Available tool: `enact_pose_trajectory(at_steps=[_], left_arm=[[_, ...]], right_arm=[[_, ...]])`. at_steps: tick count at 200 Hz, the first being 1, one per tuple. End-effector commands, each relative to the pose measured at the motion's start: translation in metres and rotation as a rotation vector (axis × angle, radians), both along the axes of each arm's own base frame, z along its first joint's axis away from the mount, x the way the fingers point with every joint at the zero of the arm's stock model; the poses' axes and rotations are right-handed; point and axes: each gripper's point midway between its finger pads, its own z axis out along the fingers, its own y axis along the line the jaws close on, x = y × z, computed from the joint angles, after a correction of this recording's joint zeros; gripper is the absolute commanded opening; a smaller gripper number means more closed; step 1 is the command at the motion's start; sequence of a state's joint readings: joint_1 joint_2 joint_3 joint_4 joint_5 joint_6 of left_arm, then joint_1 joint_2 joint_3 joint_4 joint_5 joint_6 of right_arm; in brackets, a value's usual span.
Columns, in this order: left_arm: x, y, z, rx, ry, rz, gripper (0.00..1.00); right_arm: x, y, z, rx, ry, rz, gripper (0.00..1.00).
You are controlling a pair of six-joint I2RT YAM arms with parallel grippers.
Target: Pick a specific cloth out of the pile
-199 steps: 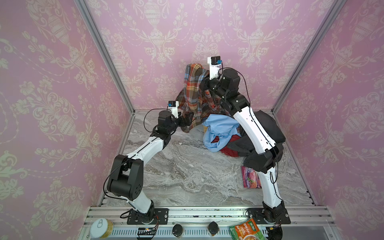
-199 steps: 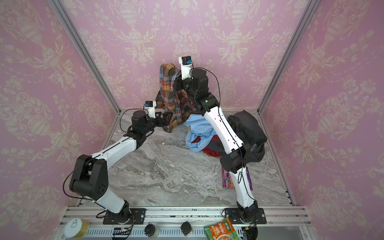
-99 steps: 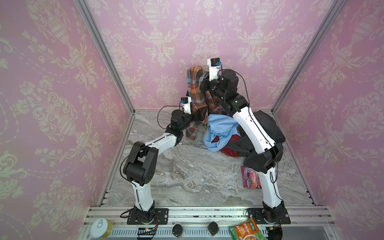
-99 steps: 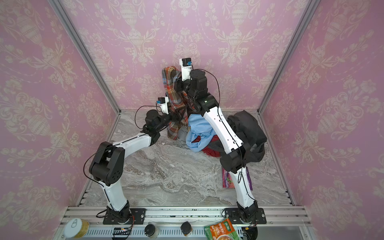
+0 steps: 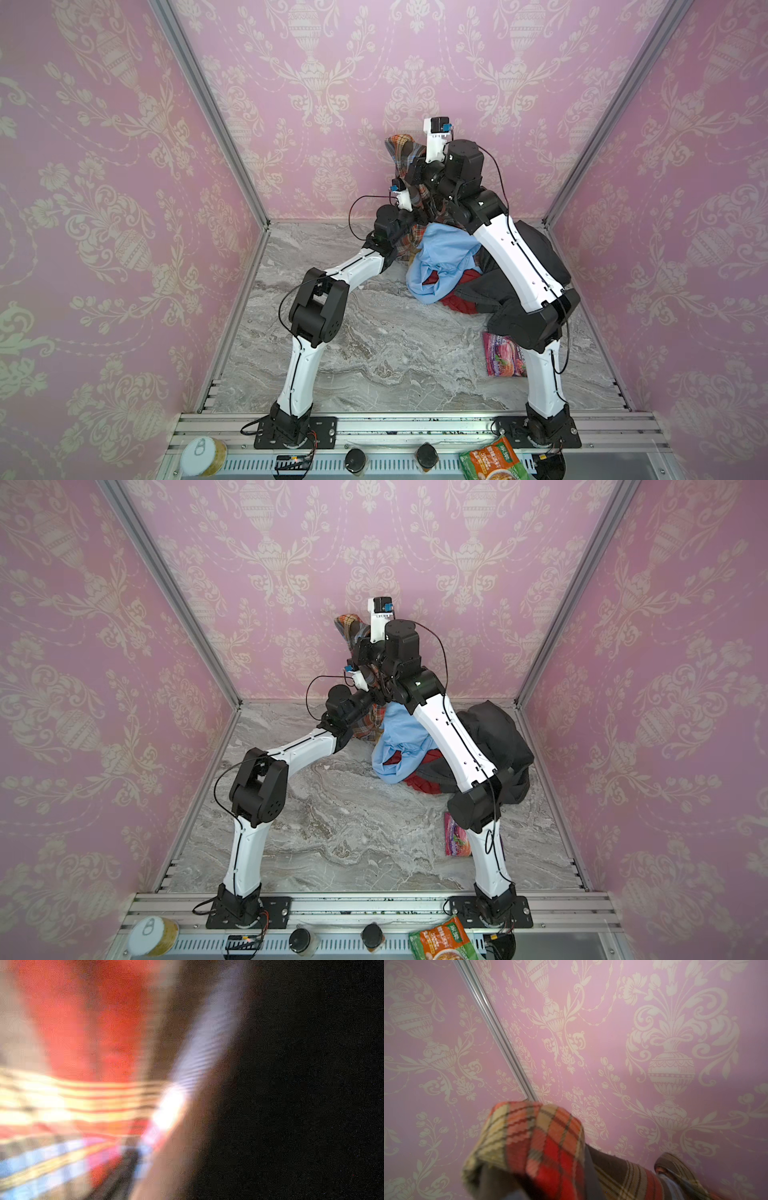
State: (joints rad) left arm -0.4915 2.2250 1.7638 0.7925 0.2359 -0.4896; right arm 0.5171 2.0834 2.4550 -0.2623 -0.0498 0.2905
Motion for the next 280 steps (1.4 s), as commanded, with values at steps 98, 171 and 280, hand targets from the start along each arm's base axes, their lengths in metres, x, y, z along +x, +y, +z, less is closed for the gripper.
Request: enact_pose_trajectory(at_steps=[98, 171, 280], left_arm=[[0.02, 0.013, 0.085, -0.011, -0.088, 0.063, 0.0], [0.043, 0.033, 0.14, -0.007, -0.124, 0.111, 0.0], [0.018, 0.1, 0.229, -0.145, -0.212, 0.174, 0.0]], right_arm=[[0.019, -0.136, -0.062, 0.062, 0.248, -0.183, 0.06], [0.003, -0.183, -0.153, -0.061, 0.371, -0.196, 0.82], [-0.022, -0.187, -0.209, -0.184, 0.297, -0.169, 0.96]])
